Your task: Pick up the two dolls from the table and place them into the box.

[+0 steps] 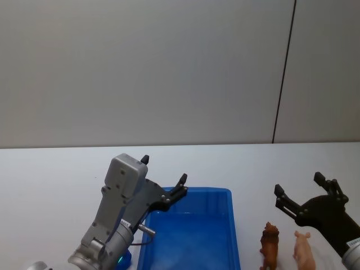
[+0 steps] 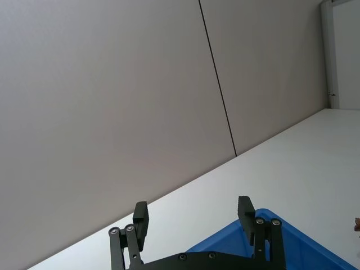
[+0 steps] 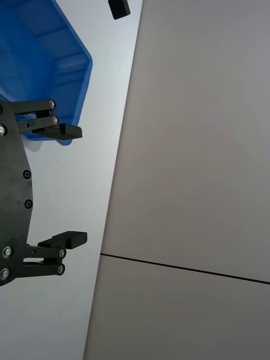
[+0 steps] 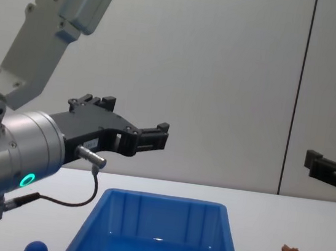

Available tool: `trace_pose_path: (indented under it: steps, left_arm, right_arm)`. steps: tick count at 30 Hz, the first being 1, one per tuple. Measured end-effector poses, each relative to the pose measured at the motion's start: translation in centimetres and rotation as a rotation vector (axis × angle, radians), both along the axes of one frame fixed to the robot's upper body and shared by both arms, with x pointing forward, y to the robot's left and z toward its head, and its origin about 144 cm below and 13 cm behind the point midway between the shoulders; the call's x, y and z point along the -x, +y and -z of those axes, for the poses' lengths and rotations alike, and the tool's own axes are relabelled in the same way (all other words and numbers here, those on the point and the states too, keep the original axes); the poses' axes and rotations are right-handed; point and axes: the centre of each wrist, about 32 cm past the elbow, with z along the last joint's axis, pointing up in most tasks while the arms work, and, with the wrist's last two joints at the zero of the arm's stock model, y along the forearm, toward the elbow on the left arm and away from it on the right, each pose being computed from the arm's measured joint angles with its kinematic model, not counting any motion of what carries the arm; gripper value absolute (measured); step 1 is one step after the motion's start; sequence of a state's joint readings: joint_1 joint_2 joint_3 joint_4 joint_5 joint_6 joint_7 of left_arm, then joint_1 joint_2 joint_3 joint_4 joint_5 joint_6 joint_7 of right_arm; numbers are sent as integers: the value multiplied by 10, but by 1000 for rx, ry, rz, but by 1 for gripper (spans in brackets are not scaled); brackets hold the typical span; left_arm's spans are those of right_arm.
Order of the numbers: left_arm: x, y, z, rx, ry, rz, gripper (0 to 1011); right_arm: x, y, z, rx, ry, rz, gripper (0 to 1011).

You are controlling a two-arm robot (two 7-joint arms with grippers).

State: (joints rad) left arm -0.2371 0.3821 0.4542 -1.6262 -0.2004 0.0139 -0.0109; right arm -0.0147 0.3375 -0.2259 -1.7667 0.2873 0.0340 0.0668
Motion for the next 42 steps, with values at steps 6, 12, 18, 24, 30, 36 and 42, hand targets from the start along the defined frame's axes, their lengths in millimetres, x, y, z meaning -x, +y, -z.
trace_pose_path:
  steps: [6,12,18,24,30,36,42]
  left_arm:
    - [0,0,0,0,0,0,1001]
    - [0,0,0,0,0,0,1001]
    - [0,0,0,0,0,0,1001]
    - [0,0,0,0,0,0,1001]
    - [0,0,0,0,0,0,1001]
    - [0,0,0,0,0,0,1001]
    - [0,0,0,0,0,0,1001]
  right_arm:
    - [0,0,0,0,0,1,1001]
    - [1,-1,2,3,20,21,1001]
    - [5,-1,4,16,59,58,1001]
    - [11,-1,8,37,105,98,1001]
    - [18,-1,13,61,150,132,1001]
    - [24,1,18,81,189,158,1001]
    - [31,2,24,101,224,180,1001]
